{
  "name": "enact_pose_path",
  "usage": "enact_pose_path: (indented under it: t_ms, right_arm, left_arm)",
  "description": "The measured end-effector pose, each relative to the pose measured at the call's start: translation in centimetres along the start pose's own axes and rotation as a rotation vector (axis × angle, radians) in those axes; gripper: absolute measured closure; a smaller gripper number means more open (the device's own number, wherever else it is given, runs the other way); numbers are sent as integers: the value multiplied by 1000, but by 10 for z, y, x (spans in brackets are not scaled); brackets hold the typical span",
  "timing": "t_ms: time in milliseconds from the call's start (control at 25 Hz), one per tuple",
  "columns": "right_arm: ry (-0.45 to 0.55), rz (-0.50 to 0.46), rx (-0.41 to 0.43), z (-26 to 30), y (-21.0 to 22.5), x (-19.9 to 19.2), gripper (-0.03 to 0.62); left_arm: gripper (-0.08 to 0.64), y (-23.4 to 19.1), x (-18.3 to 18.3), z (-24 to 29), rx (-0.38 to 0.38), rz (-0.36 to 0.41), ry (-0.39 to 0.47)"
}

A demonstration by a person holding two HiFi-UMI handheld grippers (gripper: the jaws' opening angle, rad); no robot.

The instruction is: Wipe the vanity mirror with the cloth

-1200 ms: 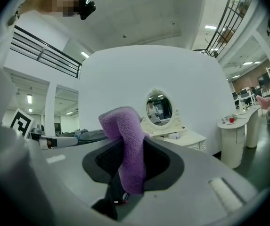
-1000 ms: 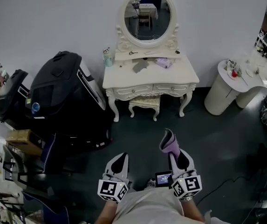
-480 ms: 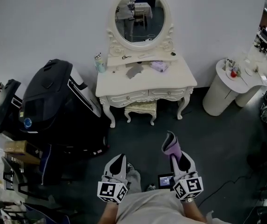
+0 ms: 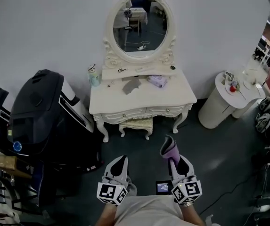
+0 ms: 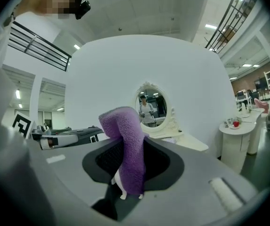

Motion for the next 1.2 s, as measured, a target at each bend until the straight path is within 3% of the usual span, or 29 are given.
enact_pose_path:
  t_ms: [520,920,1200]
  right_arm:
    - [-22,26,-110,113,-20,13,472]
    - [-32,27,-84,172,-26,15,472]
    - [-46,55,-75,215,3,9,472]
  left_arm:
    - [557,-96,58,89,-113,19,-60]
    - [557,-140,66,109,-57,-2,-97]
    - [557,-153,75,145,-9,3,-85]
Point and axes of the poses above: the fingertips, and each gripper's own axes: z forward along the fingers, y to its right, x out of its top, the point moved 10 cm from there along -z, backward along the fingers, and after that the axes turned 14 degrees about -z, right-handed, at the moved point
